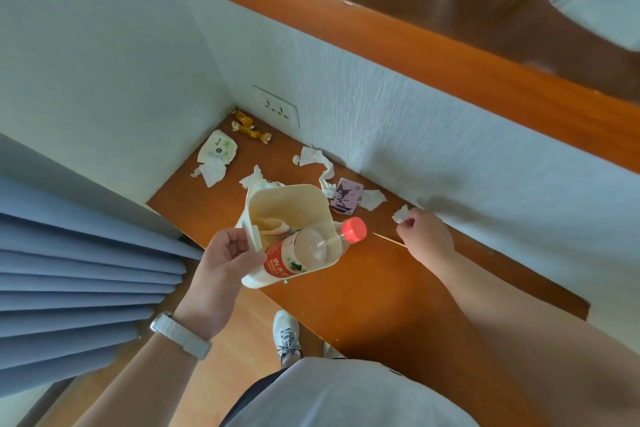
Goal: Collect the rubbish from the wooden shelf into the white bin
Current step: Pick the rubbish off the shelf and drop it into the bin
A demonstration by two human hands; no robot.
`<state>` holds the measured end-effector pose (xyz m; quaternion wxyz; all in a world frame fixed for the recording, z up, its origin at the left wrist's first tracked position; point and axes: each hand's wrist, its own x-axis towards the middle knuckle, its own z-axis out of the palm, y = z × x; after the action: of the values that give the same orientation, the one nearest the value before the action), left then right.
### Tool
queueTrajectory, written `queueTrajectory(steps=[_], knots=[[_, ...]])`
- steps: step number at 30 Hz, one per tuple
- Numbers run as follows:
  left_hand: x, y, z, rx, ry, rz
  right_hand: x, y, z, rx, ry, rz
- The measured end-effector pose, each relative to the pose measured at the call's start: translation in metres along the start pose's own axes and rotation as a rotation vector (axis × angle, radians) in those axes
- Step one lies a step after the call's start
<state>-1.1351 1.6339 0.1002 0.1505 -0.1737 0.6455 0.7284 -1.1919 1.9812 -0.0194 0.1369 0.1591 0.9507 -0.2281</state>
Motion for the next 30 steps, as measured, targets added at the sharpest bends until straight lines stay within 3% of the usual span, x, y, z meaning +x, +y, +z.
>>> queueTrajectory(steps=[5, 11, 14, 22, 27, 30], knots=[[0.007, 0.005, 0.004, 0.025, -0.031, -0.012, -0.02, -0.053, -0.045, 0.378, 0.013, -0.147], [0.016, 0.012, 0.005, 0.111, -0.075, -0.017, -0.046, -0.112, -0.099, 0.69, -0.325, -0.363], [0.019, 0.015, 0.005, 0.134, -0.064, -0.001, -0.046, -0.132, -0.101, 0.62, -0.384, -0.392], [0.022, 0.02, -0.008, 0.134, -0.07, -0.024, -0.038, -0.155, -0.092, 0.488, -0.311, -0.408], [0.026, 0.023, -0.01, 0.104, -0.083, -0.036, -0.024, -0.117, -0.082, 0.475, -0.169, -0.283], [0.03, 0.024, -0.009, 0.123, -0.089, -0.035, -0.014, -0.069, -0.054, 0.256, -0.142, -0.146]])
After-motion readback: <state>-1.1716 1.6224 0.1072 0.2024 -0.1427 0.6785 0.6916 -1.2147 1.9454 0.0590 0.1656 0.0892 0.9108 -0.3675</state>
